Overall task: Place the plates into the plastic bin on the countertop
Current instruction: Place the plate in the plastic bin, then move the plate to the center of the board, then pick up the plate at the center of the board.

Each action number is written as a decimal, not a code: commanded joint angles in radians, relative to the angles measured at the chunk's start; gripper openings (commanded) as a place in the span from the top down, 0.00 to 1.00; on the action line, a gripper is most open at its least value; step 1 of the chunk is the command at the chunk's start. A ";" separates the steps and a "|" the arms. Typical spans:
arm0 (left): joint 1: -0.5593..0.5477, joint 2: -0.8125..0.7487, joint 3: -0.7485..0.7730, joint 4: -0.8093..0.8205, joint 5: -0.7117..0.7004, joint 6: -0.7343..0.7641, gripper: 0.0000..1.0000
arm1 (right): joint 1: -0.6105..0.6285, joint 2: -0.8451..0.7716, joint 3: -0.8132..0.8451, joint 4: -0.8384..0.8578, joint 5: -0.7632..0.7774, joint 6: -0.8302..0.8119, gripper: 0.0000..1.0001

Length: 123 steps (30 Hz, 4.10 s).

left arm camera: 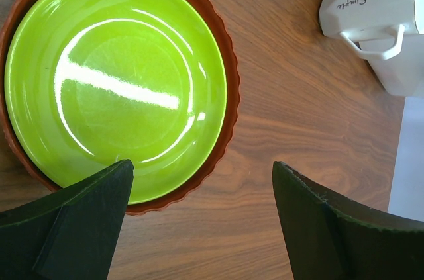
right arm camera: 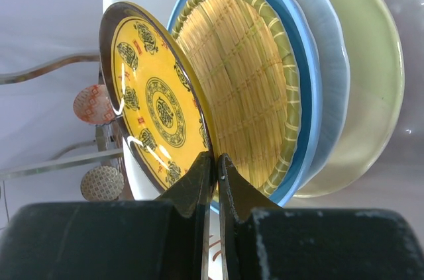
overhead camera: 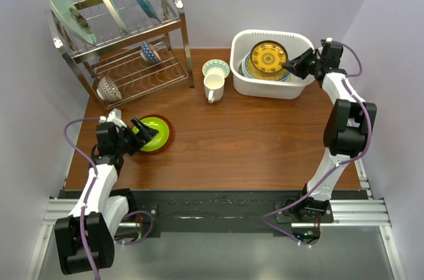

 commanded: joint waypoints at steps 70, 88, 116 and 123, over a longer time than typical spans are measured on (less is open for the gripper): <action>-0.017 0.313 0.093 0.009 -0.282 0.046 0.50 | 0.927 -0.305 -0.489 0.116 0.303 -0.116 0.39; -0.310 0.386 -0.013 0.163 -0.237 0.022 0.66 | 0.930 -0.274 -0.584 0.342 0.263 -0.041 0.39; -0.448 0.277 -0.065 0.077 -0.254 -0.010 0.68 | 0.938 -0.158 -0.569 0.291 0.382 -0.075 0.39; -0.448 0.282 -0.064 0.078 -0.245 -0.010 0.68 | 0.946 -0.112 -0.566 0.325 0.375 -0.065 0.40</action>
